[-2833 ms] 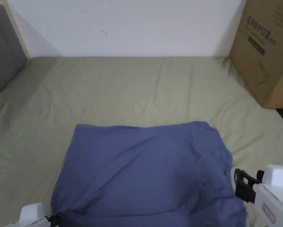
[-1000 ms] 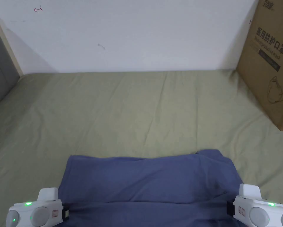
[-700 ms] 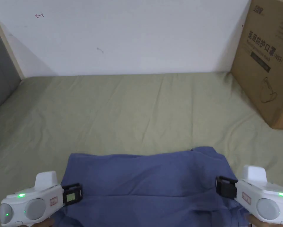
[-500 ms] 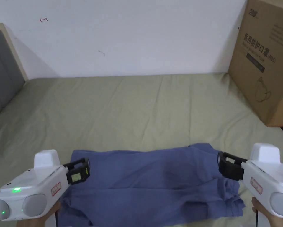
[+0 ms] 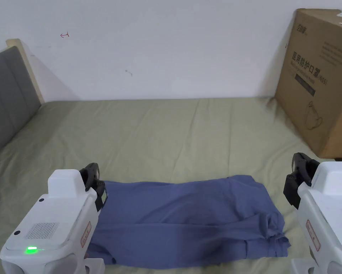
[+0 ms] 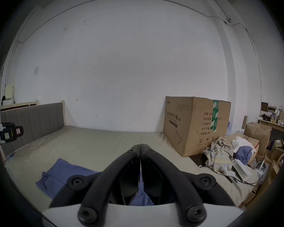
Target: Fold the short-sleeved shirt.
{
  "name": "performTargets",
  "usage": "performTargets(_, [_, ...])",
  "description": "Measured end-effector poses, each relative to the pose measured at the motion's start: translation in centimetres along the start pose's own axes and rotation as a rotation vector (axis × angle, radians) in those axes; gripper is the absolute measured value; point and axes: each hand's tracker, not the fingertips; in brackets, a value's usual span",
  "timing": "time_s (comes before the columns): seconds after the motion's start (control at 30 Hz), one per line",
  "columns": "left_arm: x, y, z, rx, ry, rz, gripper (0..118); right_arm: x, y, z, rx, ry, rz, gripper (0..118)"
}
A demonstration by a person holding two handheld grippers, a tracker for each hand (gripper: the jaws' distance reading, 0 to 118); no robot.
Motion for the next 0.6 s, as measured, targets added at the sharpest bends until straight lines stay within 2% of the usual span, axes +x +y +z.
performTargets(0.2, [-1.1, -0.7, -0.6, -0.054, -0.009, 0.019, 0, -0.3, 0.0, -0.3, -0.010, 0.009, -0.001, 0])
performTargets(0.4, [-4.6, -3.8, -3.6, -0.302, -0.015, 0.193, 0, -0.4, -1.0, -1.0, -0.046, 0.019, -0.018, 0])
performTargets(0.6, [-8.3, -8.8, -7.1, -0.572, 0.013, 0.227, 0, -0.5, -2.0, -2.1, -0.083, 0.018, -0.030, 0])
